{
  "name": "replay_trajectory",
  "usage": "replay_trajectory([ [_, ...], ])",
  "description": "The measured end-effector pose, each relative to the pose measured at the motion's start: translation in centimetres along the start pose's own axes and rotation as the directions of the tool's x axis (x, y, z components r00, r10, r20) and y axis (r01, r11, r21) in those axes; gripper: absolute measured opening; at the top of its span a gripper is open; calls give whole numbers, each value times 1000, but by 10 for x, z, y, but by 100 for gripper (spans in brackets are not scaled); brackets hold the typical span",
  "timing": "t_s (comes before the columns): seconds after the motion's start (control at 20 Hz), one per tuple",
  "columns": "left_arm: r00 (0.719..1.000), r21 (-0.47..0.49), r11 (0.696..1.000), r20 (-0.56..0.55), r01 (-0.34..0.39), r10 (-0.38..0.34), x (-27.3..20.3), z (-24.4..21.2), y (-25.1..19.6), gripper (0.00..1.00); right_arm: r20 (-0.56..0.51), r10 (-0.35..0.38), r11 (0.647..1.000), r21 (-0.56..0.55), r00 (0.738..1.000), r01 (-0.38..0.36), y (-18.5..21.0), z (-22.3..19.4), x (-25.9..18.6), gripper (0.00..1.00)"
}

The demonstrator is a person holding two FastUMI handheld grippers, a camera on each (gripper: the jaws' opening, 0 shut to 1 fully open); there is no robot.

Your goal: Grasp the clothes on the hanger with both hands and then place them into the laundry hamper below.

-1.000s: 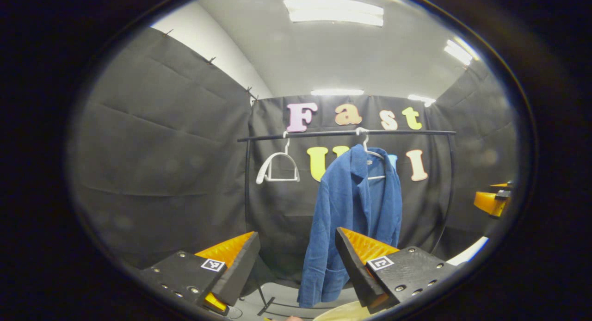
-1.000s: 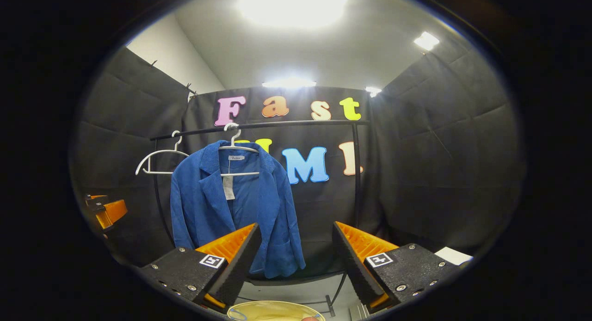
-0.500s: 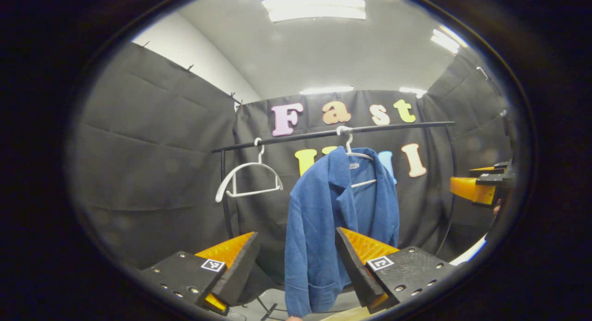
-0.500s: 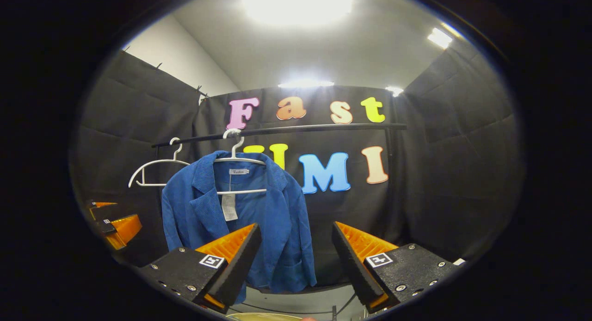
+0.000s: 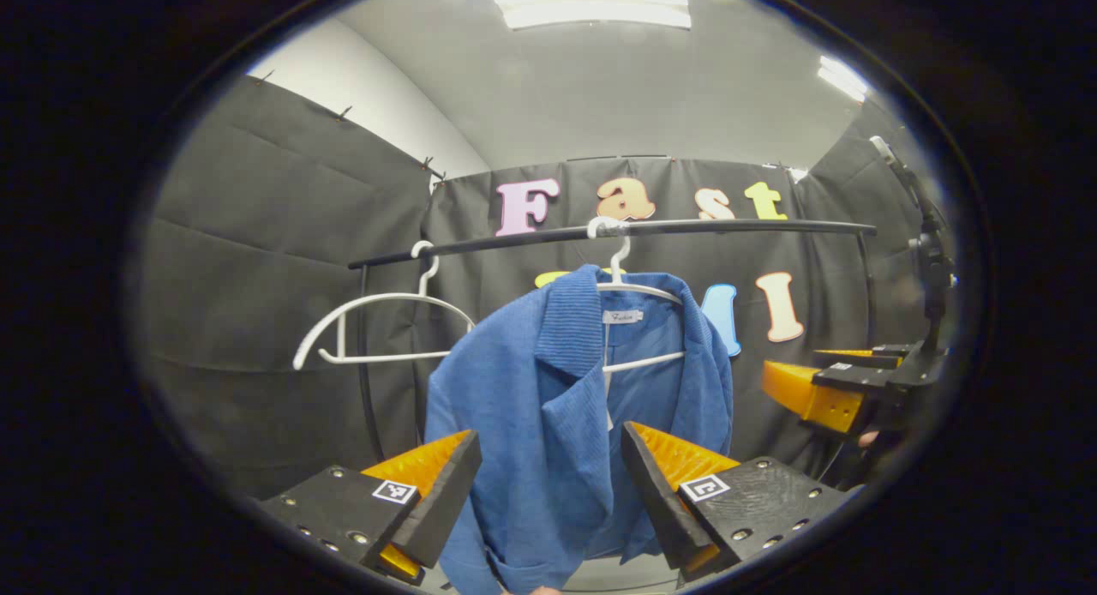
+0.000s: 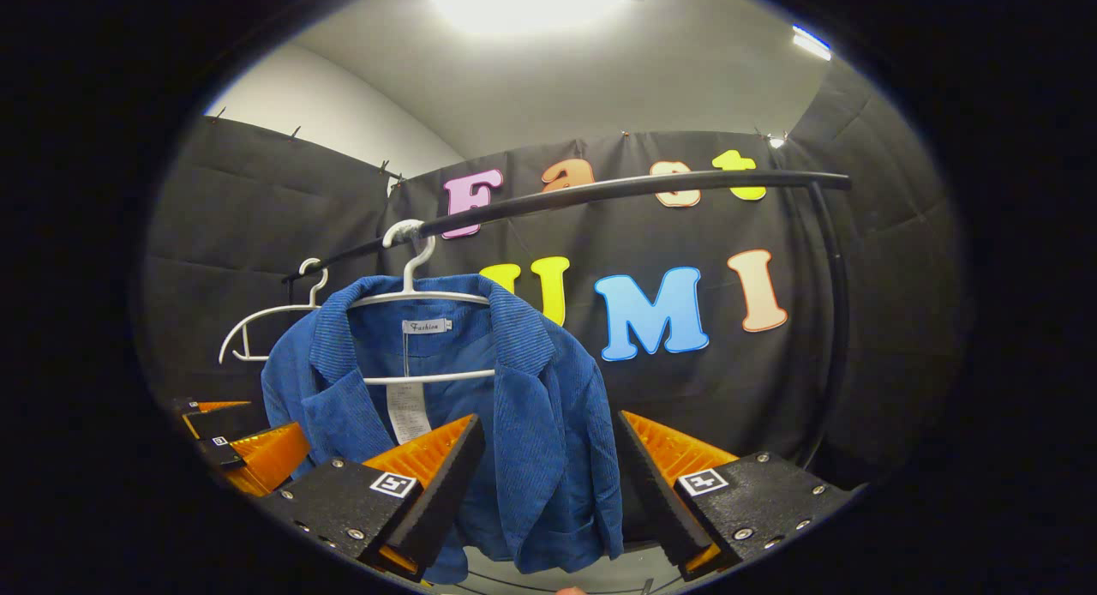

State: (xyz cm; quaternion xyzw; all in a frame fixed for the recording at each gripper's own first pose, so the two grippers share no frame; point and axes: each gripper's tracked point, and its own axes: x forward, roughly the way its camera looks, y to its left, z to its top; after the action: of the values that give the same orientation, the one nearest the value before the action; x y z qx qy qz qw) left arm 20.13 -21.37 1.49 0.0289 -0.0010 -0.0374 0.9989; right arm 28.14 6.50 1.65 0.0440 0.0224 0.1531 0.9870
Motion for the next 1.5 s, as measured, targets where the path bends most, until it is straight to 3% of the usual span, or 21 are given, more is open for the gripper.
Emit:
replay_trajectory([
  [0.25, 999, -5, 999, -5, -51, 51, 41, -9, -19, 95, -16, 53, 999, 7, 998, -53, 4, -11, 47, 94],
  [0.65, 984, 13, 989, -98, -149, 150, 89, -53, -8, 95, -64, 99, 994, -40, 993, -102, 17, -45, 103, 94],
  [1.0, 979, 52, 986, -123, -155, 161, 105, -73, -10, 95, -170, 116, 992, -31, 979, -123, 24, -87, 120, 93],
  [1.1, 976, 77, 984, -134, -163, 173, 108, -78, -8, 95, -198, 114, 992, -38, 974, -123, 29, -96, 123, 88],
  [1.2, 975, 80, 983, -136, -165, 175, 109, -76, -6, 75, -206, 120, 991, -30, 971, -129, 32, -99, 127, 74],
  [1.35, 980, 36, 988, -131, -149, 153, 106, -76, -5, 51, -179, 111, 991, -57, 978, -122, 27, -94, 130, 30],
  [1.45, 968, 19, 976, -126, -215, 216, 100, -75, 18, 34, -177, 149, 986, -49, 973, -160, 32, -92, 124, 8],
  [1.5, 972, -6, 978, -118, -207, 205, 96, -73, 21, 23, -171, 160, 984, -51, 972, -171, 32, -91, 122, 6],
])
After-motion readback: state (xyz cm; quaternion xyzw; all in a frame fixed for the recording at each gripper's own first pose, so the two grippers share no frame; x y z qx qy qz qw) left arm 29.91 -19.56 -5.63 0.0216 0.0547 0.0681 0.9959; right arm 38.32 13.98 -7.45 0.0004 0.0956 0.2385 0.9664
